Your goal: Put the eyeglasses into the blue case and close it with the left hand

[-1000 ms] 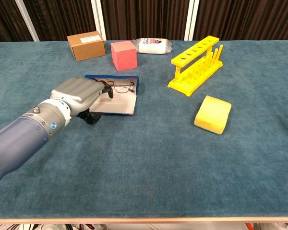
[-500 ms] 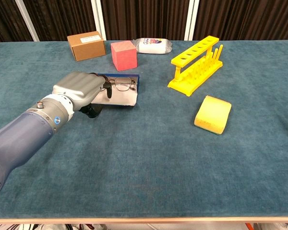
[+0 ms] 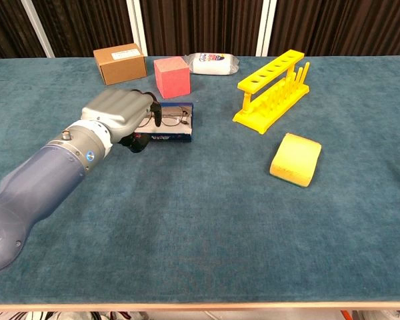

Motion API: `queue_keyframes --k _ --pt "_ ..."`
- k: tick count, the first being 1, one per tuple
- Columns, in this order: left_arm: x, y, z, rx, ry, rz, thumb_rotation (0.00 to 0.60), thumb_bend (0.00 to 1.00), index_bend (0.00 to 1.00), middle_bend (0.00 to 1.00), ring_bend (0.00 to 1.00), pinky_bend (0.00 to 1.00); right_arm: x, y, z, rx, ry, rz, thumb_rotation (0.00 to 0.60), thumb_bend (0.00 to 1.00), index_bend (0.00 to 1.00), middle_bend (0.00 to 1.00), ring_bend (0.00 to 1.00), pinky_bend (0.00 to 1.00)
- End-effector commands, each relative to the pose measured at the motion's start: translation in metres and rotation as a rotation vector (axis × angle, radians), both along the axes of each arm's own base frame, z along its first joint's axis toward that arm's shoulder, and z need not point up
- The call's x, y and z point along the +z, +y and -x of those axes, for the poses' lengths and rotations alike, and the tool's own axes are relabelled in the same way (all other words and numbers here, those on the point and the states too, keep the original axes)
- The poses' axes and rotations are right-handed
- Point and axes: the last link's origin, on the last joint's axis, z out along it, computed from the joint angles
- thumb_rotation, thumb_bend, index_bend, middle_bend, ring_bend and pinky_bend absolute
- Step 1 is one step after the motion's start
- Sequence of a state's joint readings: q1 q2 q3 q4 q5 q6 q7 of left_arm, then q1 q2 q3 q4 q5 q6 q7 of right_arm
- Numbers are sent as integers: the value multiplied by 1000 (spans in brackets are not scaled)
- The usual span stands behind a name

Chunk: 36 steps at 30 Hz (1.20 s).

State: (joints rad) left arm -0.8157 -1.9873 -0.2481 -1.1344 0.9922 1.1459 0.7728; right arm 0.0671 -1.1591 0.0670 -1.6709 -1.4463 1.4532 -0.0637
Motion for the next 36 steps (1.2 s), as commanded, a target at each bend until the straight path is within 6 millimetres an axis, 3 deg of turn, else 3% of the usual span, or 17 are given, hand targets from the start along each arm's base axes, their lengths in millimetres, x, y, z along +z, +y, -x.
queue_keyframes --k 1,36 --pt "-1 2 -2 2 -1 -4 600 471 367 142 109 186 0 0 0 2 1 1 600 169 0 0 90 187" --pt "0 3 13 18 -74 -15 600 438 495 153 109 185 0 -1 1 -18 -4 -4 600 169 0 0 91 187"
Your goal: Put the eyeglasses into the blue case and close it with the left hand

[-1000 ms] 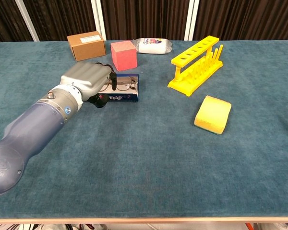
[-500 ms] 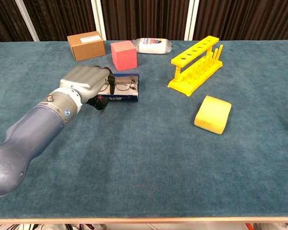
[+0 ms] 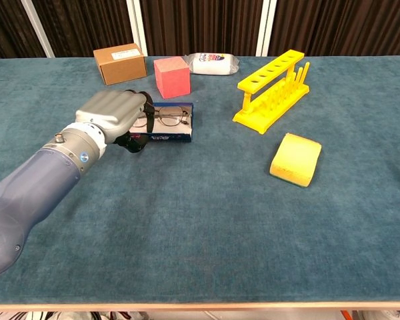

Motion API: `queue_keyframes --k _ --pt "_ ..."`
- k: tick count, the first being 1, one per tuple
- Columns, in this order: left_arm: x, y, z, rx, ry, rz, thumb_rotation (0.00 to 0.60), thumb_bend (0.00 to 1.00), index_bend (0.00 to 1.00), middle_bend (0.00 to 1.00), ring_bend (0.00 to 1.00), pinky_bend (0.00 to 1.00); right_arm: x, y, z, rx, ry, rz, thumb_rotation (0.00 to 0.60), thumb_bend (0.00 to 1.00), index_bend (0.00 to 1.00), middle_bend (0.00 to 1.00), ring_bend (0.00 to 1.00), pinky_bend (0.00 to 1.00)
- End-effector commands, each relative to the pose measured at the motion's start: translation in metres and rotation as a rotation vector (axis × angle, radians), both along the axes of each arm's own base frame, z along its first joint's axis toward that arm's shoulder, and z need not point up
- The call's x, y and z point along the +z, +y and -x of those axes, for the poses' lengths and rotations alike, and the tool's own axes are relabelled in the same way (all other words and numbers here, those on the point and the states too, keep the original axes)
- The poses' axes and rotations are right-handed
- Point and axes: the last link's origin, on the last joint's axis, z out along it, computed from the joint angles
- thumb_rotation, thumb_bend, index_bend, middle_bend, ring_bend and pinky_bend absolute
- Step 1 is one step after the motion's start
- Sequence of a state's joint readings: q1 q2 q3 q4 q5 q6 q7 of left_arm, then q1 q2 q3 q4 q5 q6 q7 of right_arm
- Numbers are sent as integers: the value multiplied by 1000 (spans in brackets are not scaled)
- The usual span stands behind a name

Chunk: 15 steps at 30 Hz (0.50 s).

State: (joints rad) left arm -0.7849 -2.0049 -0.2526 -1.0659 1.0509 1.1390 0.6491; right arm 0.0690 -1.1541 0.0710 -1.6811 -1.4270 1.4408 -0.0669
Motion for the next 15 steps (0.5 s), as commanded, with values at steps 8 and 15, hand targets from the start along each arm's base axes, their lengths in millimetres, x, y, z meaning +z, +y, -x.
queue_keyframes --k 8,15 --pt "0 1 1 5 -7 -5 600 449 504 156 109 185 0 0 0 -2 -1 -2 600 169 0 0 90 187" --pt "0 1 -2 -4 -10 -8 600 450 493 156 109 185 0 -1 0 -2 -1 -2 600 167 0 0 90 187"
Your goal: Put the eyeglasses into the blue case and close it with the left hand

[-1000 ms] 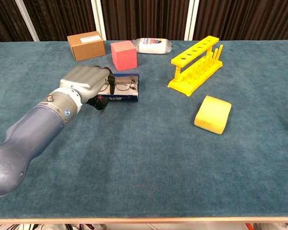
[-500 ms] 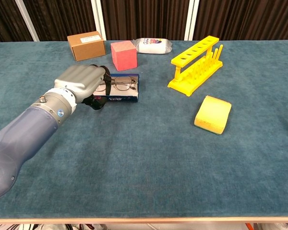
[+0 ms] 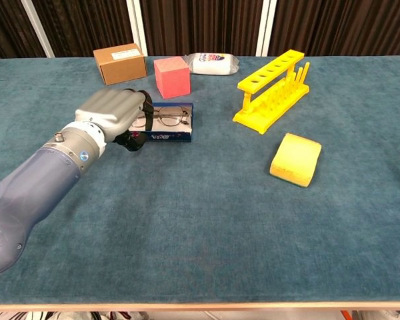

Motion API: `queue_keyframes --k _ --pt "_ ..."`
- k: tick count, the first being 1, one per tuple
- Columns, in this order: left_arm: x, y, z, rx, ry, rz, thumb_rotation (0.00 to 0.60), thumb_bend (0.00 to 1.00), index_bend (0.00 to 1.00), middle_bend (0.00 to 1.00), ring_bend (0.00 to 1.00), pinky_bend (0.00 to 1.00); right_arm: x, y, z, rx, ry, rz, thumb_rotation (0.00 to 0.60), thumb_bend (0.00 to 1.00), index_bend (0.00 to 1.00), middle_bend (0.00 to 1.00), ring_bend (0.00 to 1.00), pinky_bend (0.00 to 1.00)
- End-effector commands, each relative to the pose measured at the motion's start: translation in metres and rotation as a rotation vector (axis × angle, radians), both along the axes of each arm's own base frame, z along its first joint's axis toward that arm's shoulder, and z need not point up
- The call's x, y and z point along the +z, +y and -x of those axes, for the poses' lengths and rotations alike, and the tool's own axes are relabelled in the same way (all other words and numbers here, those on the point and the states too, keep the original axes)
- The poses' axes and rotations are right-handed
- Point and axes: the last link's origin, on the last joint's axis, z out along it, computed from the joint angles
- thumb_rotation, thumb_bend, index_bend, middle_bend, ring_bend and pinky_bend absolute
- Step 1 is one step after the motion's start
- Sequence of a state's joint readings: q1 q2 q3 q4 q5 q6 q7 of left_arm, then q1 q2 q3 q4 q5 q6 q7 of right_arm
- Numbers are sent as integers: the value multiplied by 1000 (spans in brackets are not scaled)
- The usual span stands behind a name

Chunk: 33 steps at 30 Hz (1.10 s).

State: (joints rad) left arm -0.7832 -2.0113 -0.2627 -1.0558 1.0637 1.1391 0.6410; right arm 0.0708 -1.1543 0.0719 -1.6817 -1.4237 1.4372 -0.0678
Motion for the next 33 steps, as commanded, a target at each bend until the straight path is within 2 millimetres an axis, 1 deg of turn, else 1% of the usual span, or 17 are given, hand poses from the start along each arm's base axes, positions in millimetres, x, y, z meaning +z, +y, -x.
queue_keyframes --k 1,9,16,22,25,33 --pt "0 0 -1 -2 -2 -2 600 450 492 156 109 185 0 0 0 0 0 -1 600 168 0 0 91 187" --pt "2 1 -1 -1 -3 -12 600 456 525 160 109 185 0 0 0 -3 2 -5 600 168 0 0 90 187" --pt "2 2 1 8 -4 -14 600 487 569 174 109 184 -1 0 1 -11 0 -14 600 168 0 0 90 187" --pt "4 1 4 30 -26 -8 600 492 573 175 109 185 0 0 0 -9 2 -13 600 168 0 0 91 187" --pt "7 1 6 33 -28 -10 600 491 573 174 109 184 0 0 0 -8 1 -12 600 168 0 0 91 187" --pt "27 -7 23 46 -30 -12 600 491 573 174 109 185 0 0 0 -7 -2 -11 600 168 0 0 90 187"
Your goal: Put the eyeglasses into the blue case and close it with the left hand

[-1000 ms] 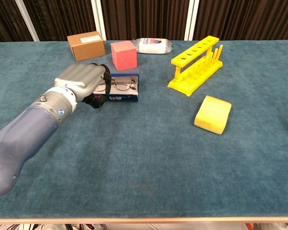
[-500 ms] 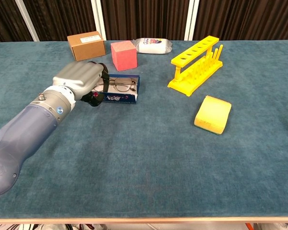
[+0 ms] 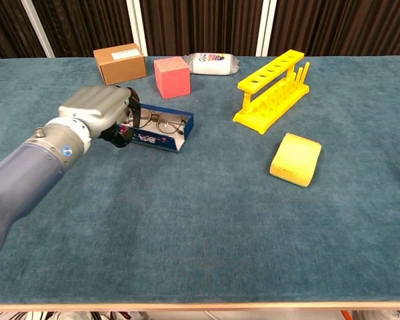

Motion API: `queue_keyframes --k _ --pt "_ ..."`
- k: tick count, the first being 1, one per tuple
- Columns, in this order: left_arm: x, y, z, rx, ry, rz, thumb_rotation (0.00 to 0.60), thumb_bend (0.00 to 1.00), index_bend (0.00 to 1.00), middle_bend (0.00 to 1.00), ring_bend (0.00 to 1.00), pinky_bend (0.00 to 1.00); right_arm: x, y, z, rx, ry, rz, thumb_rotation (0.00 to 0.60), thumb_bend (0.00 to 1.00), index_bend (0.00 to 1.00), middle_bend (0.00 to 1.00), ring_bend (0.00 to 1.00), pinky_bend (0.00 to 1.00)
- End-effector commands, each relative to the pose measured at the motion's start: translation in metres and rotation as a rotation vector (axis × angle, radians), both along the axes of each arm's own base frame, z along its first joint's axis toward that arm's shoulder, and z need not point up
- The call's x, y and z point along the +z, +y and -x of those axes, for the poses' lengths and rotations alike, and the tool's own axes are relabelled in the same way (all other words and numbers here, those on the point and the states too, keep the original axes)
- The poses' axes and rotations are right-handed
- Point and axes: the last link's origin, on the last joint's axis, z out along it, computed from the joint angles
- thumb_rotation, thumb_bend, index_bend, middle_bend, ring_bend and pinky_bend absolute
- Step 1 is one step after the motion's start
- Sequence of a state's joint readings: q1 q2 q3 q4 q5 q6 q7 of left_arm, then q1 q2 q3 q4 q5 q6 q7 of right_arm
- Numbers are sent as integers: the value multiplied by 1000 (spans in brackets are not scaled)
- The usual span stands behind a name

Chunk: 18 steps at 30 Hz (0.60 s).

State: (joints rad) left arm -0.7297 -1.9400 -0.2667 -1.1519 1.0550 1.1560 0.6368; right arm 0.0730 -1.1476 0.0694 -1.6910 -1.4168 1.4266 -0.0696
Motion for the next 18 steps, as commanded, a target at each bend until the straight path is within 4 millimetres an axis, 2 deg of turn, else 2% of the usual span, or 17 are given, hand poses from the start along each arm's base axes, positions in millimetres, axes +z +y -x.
queue_keyframes --k 1,11,18 --pt "9 -5 9 4 6 1 600 491 573 174 109 185 0 0 0 1 0 -1 600 169 0 0 90 187" --pt "27 -22 28 40 12 34 600 491 573 173 109 185 0 1 0 2 -2 2 600 168 0 0 90 187" --pt "30 -27 21 44 8 56 600 491 573 171 109 185 0 0 0 2 1 2 600 169 0 0 90 187"
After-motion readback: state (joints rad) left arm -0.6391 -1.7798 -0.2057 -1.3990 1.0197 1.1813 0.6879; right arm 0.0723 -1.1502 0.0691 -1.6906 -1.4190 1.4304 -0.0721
